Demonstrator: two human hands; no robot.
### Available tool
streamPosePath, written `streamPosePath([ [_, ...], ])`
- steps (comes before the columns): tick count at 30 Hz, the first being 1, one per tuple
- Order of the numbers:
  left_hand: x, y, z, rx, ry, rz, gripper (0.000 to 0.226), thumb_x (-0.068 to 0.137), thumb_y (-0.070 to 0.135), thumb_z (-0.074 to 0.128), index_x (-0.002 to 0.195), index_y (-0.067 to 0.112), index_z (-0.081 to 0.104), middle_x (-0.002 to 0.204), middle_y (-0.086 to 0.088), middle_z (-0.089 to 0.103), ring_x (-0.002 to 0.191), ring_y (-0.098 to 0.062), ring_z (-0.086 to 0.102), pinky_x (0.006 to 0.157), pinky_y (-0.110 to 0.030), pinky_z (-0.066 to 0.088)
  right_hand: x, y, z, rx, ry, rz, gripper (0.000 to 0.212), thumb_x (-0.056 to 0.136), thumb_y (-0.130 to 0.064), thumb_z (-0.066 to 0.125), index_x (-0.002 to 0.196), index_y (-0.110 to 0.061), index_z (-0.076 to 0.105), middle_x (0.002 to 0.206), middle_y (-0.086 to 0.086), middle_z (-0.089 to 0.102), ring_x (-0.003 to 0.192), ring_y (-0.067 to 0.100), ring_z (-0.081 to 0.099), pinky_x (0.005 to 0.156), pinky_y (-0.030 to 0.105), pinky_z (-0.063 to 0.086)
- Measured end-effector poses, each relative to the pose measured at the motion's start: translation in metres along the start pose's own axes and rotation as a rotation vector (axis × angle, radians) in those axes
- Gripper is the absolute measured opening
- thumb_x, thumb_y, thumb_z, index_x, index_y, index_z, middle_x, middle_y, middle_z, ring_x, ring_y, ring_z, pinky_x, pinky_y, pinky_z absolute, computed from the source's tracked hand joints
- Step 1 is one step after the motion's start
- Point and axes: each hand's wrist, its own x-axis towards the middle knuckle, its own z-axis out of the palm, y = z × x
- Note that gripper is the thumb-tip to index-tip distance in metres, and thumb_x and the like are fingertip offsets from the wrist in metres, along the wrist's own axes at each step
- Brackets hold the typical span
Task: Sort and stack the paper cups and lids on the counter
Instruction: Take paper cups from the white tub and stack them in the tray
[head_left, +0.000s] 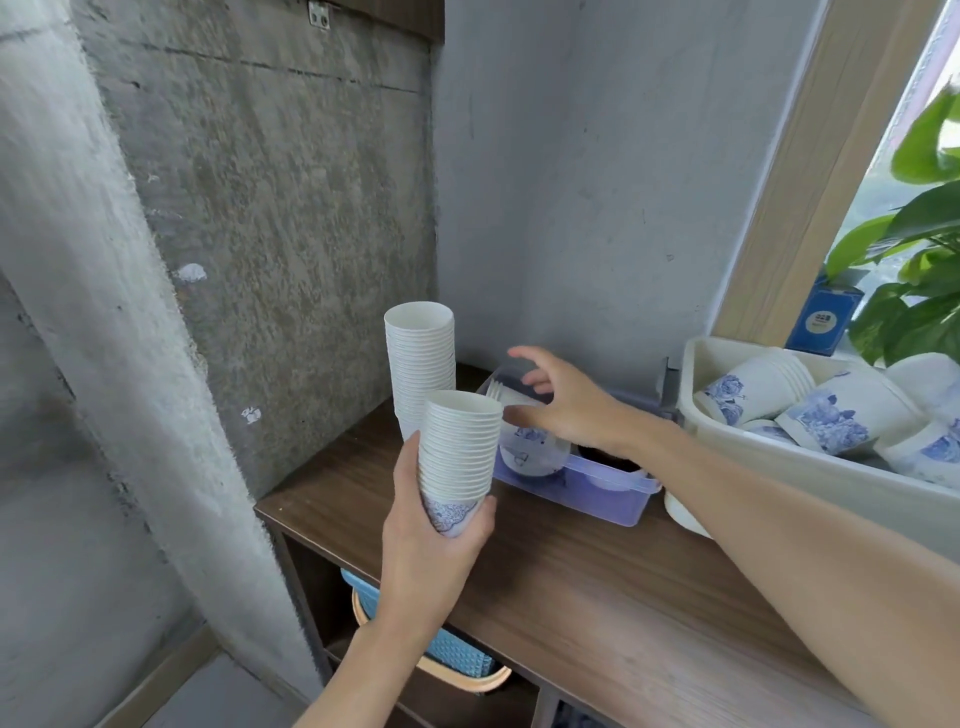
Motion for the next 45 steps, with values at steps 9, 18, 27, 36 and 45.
streamPosePath([
  [9,0.001,0.004,0.000,-0.012,-0.005,-0.005,0.090,0.072,0.052,0.077,0.143,0.060,0.023,0.132,0.031,0.052,0.120,0.005,0.055,0.086,-0.002,0.044,0.025,0.016,0.013,-0.089,-0.091,0.013,0.090,0.075,-0.037,0.079,0.146,-0.035,0.024,0.140,0.001,0.050,0.124,0.019,0.051,0.103,0.043,0.045],
  [18,0.001,0.003,0.000,0.002,-0.011,-0.002,0.089,0.071,0.055,0.076,0.139,0.067,0.019,0.130,0.033,0.051,0.119,0.005,0.055,0.085,-0.001,0.043,0.023,0.026,0.010,-0.187,-0.066,-0.027,0.074,0.084,-0.023,0.070,0.145,-0.033,0.029,0.142,-0.003,0.048,0.127,0.022,0.048,0.102,0.038,0.044],
  [27,0.001,0.006,0.000,0.001,-0.016,0.020,0.089,0.075,0.048,0.079,0.139,0.066,0.019,0.128,0.043,0.046,0.118,0.012,0.052,0.084,0.000,0.043,0.013,-0.010,-0.014,0.171,0.308,-0.161,0.070,0.081,-0.022,0.073,0.138,-0.039,0.036,0.115,-0.009,0.052,0.091,0.004,0.056,0.068,0.011,0.049],
  [36,0.001,0.011,-0.002,-0.015,-0.031,0.049,0.084,0.074,0.050,0.075,0.137,0.066,0.022,0.127,0.033,0.054,0.113,0.002,0.059,0.084,-0.005,0.046,-0.012,-0.053,0.004,0.556,0.288,-0.220,0.062,0.076,-0.027,0.076,0.124,-0.043,0.040,0.116,0.004,0.064,0.103,0.017,0.065,0.078,0.034,0.058],
  [45,0.000,0.011,-0.002,-0.025,-0.019,0.077,0.084,0.075,0.048,0.075,0.138,0.064,0.024,0.130,0.030,0.055,0.116,0.001,0.060,0.086,-0.006,0.046,-0.028,-0.056,0.027,0.577,0.154,-0.178,0.066,0.080,-0.016,0.077,0.130,-0.031,0.036,0.118,-0.002,0.062,0.103,0.009,0.063,0.074,0.021,0.055],
])
